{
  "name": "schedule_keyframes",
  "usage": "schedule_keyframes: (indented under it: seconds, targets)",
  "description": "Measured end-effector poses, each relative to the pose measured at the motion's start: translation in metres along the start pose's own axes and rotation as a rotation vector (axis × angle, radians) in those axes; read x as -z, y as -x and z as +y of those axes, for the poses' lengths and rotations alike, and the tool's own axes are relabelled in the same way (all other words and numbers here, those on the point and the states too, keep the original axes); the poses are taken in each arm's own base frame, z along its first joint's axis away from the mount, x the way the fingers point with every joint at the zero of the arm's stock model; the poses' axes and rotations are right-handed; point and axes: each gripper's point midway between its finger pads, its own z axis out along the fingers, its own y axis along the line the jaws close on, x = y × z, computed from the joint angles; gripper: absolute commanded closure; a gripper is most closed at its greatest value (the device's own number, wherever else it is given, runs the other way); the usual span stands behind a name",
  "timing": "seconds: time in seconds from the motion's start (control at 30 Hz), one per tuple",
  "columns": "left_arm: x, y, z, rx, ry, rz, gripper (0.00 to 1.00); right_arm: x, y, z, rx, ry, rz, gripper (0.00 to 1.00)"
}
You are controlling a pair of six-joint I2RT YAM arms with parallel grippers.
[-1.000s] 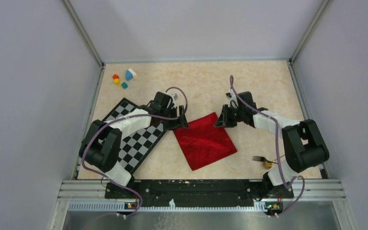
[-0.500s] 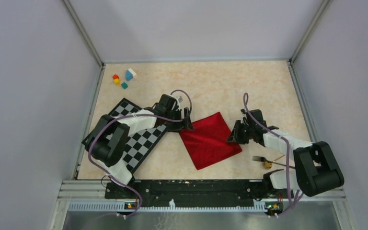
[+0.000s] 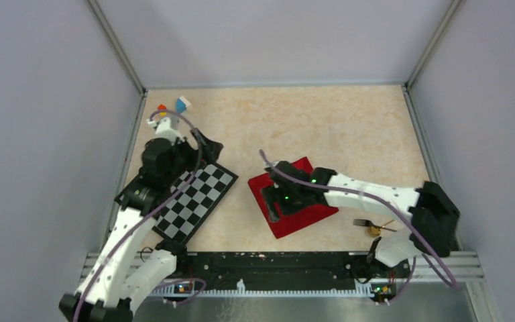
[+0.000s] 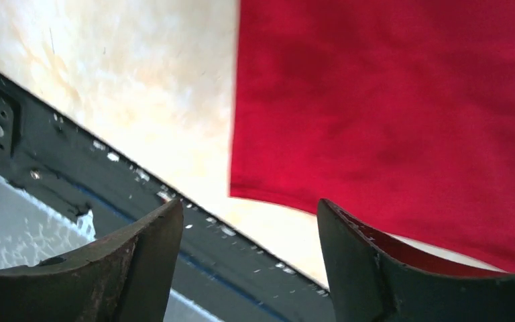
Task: Fold the napkin into a case and place the utensils inside
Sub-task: Pick up the lower triangle-folded napkin from the center of the board.
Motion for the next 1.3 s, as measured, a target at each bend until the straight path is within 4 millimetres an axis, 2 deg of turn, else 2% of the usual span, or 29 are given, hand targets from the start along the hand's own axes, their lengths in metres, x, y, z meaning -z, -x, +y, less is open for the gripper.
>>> schedule_keyframes:
  seconds: [0.03,0.1,0.17,0.23,0.33,0.43,0.53,0.9,1.0,1.1,1.23,1.3]
  targets:
    - [0.021,0.015,0.000,0.008,0.001,-0.093,0.01,-0.006,-0.008,0.011,0.026,-0.004,0.039,0.32]
    - [0.058,0.026,-0.002,0.023,-0.014,-0.227,0.01,-0.021,-0.026,0.029,0.074,-0.032,0.121,0.34]
    - [0.088,0.031,0.001,0.040,-0.023,-0.331,0.01,-0.033,-0.042,0.031,0.098,-0.088,0.193,0.35]
    - [0.107,0.032,0.007,0.057,-0.008,-0.392,0.01,-0.038,-0.051,0.029,0.116,-0.134,0.238,0.38]
    - [0.121,0.030,0.018,0.072,0.033,-0.428,0.01,-0.045,-0.052,0.030,0.135,-0.181,0.269,0.42]
    - [0.124,0.025,0.027,0.077,0.075,-0.427,0.01,-0.050,-0.056,0.034,0.155,-0.194,0.289,0.48]
    - [0.123,0.019,0.033,0.077,0.102,-0.404,0.01,-0.052,-0.061,0.032,0.166,-0.208,0.313,0.49]
    - [0.122,0.015,0.035,0.076,0.108,-0.387,0.01,-0.071,-0.077,0.021,0.185,-0.260,0.387,0.57]
    - [0.122,0.015,0.035,0.073,0.109,-0.388,0.01,-0.072,-0.077,0.019,0.193,-0.269,0.393,0.64]
    - [0.123,0.016,0.035,0.069,0.109,-0.388,0.01,-0.071,-0.078,0.017,0.201,-0.282,0.399,0.74]
    - [0.125,0.018,0.034,0.059,0.109,-0.396,0.01,-0.071,-0.077,0.012,0.217,-0.300,0.398,0.98]
    - [0.125,0.018,0.034,0.056,0.111,-0.394,0.01,-0.070,-0.076,0.010,0.227,-0.306,0.396,1.00]
